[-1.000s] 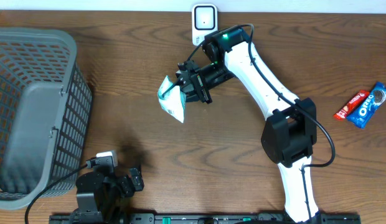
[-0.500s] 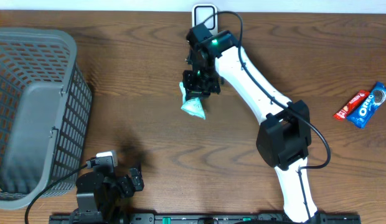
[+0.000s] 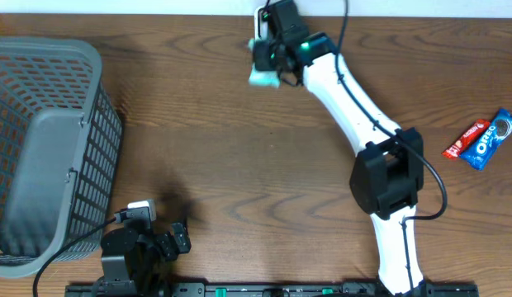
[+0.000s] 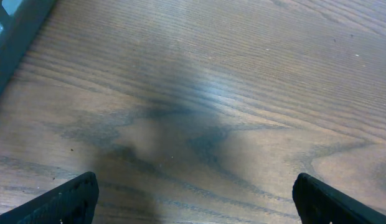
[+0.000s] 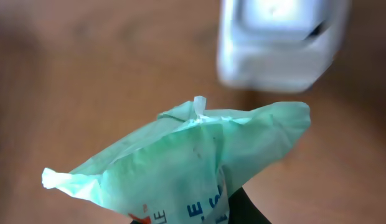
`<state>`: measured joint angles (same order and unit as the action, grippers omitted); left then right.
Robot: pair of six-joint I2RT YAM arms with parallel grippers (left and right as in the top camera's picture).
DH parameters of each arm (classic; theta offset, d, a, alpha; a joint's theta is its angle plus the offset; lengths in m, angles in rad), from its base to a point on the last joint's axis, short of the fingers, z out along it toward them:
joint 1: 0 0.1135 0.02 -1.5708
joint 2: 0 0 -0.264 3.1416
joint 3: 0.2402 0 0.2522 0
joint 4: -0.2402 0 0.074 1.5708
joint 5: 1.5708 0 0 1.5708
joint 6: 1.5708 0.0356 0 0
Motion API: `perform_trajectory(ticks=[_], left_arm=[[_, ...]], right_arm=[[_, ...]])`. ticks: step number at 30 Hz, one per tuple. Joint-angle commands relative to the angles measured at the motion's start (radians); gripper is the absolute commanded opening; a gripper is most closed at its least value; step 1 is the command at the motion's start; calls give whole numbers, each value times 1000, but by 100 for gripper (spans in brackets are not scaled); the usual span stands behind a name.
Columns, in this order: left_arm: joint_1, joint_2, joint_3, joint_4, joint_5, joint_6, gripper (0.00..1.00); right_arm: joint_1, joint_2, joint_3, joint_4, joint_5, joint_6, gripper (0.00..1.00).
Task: Scan the item barcode
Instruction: 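Hold the wipes pack in front of the scanner window, then carry the wipes pack to the right edge beside the Oreo pack and release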
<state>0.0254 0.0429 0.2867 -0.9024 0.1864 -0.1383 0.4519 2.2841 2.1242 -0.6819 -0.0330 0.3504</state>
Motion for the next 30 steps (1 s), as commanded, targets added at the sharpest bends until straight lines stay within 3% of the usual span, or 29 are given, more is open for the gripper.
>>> perform_trajectory(ticks=[1, 8, 15, 30], left_arm=[[2, -6, -8, -35, 11, -5, 100], [2, -6, -8, -35, 11, -6, 100], [2, -6, -8, -35, 11, -5, 100], [2, -6, -8, -35, 11, -5, 100]], right_arm=[[-23, 11, 8, 121, 114, -43, 1], [-51, 109, 8, 409, 152, -61, 1], [-39, 202, 60, 583, 262, -192, 1], [-31, 299, 244, 517, 305, -236, 1]])
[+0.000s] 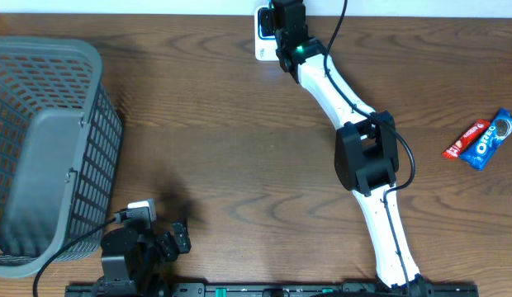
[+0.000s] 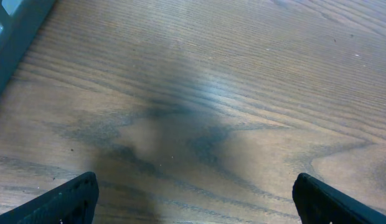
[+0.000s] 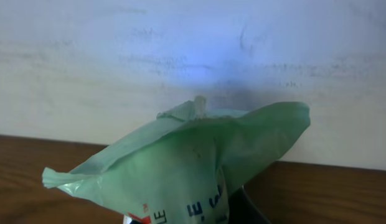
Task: Scan the item barcode
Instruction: 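Carry the wipes pack to the right edge beside the Oreo pack and release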
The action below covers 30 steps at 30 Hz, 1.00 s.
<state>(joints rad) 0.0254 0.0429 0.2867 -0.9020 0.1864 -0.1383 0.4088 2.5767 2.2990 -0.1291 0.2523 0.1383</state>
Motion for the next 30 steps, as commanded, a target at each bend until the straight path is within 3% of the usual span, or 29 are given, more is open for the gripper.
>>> perform_trajectory(ticks=[1, 3, 10, 17, 22, 30], left_arm=[[2, -6, -8, -36, 11, -5, 100], [2, -6, -8, -36, 11, -6, 100], [2, -6, -8, -36, 11, -5, 100], [2, -6, -8, -36, 11, -5, 100], [2, -6, -8, -36, 11, -5, 100], [2, -6, -8, -36, 11, -5, 100]], right_arm=[[12, 6, 98, -82, 20, -24, 1], [11, 4, 174, -204, 20, -24, 1], [-36, -34, 504, -881, 93, 34, 1], [-135, -62, 608, -1363, 176, 163, 1], [-271, -61, 601, -1564, 177, 238, 1], [-498, -56, 570, -1561, 150, 251, 1]])
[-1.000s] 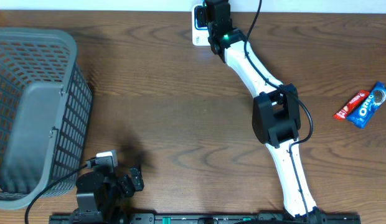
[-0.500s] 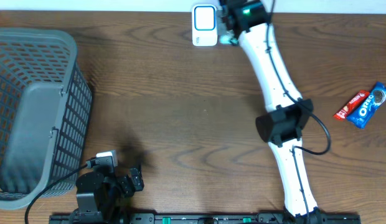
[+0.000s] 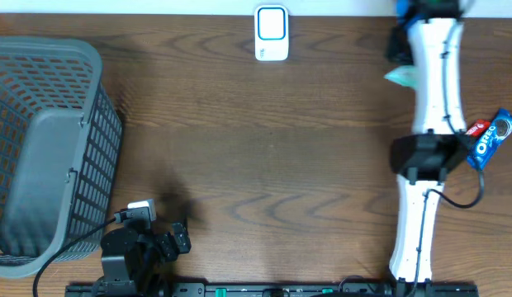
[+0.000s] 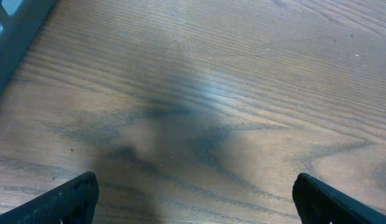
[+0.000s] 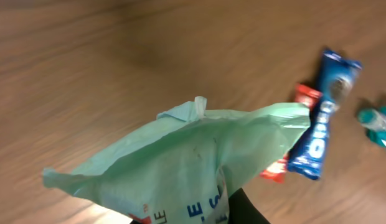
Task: Scan the item barcode
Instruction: 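Carry the wipes pack to the right edge beside the Oreo pack and release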
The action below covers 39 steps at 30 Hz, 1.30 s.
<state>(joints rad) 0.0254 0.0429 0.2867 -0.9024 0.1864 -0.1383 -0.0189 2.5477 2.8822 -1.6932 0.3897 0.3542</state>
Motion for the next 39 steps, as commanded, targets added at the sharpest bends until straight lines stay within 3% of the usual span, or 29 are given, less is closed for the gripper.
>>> perform_trajectory(ticks=[1, 9, 19, 20, 21, 22, 23, 32, 39], left_arm=[[2, -6, -8, -35, 11, -5, 100], [2, -6, -8, -35, 11, -5, 100], [2, -6, -8, -35, 11, -5, 100], [2, -6, -8, -35, 11, -5, 100], [2, -6, -8, -35, 11, -5, 100], [2, -6, -8, -35, 11, -6, 100], [2, -6, -8, -35, 11, -5, 100], [2, -6, -8, -35, 11, -5, 100], [2, -6, -8, -35, 11, -5, 100]], right_arm=[[-101, -27, -27, 21, 12, 34, 1], [-305, -27, -332, 332, -6, 34, 1], [-409, -27, -592, 584, -26, 34, 1], [-414, -27, -601, 596, -37, 34, 5], [-417, -27, -606, 605, -50, 34, 23], [-419, -27, -605, 613, -60, 33, 51], [-420, -27, -605, 620, -59, 34, 62], [-406, -111, -538, 573, -59, 34, 73], [-363, -343, -535, 474, -137, 22, 82]])
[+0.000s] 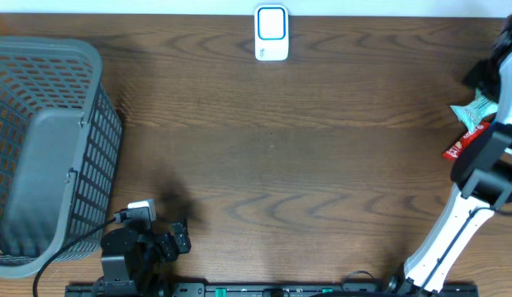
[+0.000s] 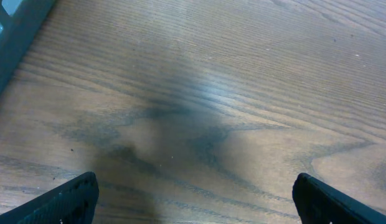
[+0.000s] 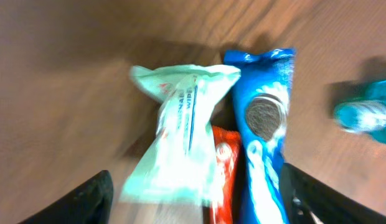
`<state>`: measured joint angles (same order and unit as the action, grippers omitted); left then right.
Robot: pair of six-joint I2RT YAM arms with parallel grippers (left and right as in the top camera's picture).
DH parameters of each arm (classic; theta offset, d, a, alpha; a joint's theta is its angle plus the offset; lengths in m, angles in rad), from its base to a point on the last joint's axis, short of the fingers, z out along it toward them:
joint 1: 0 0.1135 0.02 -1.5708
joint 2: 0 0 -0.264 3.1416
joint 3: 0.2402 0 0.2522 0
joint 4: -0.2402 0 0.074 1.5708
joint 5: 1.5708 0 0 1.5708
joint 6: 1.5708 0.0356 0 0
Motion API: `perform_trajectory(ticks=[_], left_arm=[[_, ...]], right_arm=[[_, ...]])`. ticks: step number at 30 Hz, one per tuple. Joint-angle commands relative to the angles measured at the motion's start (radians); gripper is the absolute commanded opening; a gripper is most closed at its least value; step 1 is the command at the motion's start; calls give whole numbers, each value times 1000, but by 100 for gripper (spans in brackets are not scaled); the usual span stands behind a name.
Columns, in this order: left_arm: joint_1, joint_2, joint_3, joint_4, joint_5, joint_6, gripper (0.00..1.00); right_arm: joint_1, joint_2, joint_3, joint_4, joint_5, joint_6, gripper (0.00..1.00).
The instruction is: Scan the item barcode
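The green wipes packet (image 3: 180, 130) lies on the table at the far right (image 1: 475, 111), let go. It rests against a red snack bar (image 3: 223, 180) and a blue Oreo pack (image 3: 263, 149). My right gripper (image 3: 196, 205) hangs open just above these packets, one finger on either side of them. The white barcode scanner (image 1: 272, 33) stands at the back edge, mid table, far from the packet. My left gripper (image 2: 199, 202) is open over bare wood at the front left, with nothing between its fingers (image 2: 68, 199).
A large grey mesh basket (image 1: 41, 148) fills the left side, and its corner shows in the left wrist view (image 2: 12, 31). A teal object (image 3: 364, 115) lies to the right of the Oreo pack. The right arm (image 1: 479, 181) runs along the right table edge.
My right gripper held the green packet above the back right of the table. Now it is open further right, and the packet lies beside the red bar and the Oreo pack. The left arm is unchanged.
My right gripper held the green packet close to the scanner at the back. Then it held it right at the scanner by the wall. Later it was over the right side with the packet still gripped. Now the packet lies released among the snacks at the right.
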<state>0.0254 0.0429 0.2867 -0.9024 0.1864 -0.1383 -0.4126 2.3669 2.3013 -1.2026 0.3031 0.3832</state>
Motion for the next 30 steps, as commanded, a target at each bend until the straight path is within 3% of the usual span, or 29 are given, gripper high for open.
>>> perform_trajectory(ticks=[1, 6, 13, 14, 22, 30], left_arm=[[2, -6, -8, -35, 11, -5, 100], [2, -6, -8, -35, 11, -5, 100], [2, -6, -8, -35, 11, -5, 100], [2, -6, -8, -35, 11, -5, 100], [2, -6, -8, -35, 11, -5, 100], [2, -6, -8, -35, 11, -6, 100]], right_arm=[[37, -198, 46, -27, -81, -24, 83], [74, -408, 46, -125, -261, -116, 84], [99, -646, 46, -275, -328, -119, 85], [100, -676, 46, -296, -328, -119, 99], [100, -882, 46, -496, -303, -148, 99], [100, -1003, 46, -494, -275, -239, 99]])
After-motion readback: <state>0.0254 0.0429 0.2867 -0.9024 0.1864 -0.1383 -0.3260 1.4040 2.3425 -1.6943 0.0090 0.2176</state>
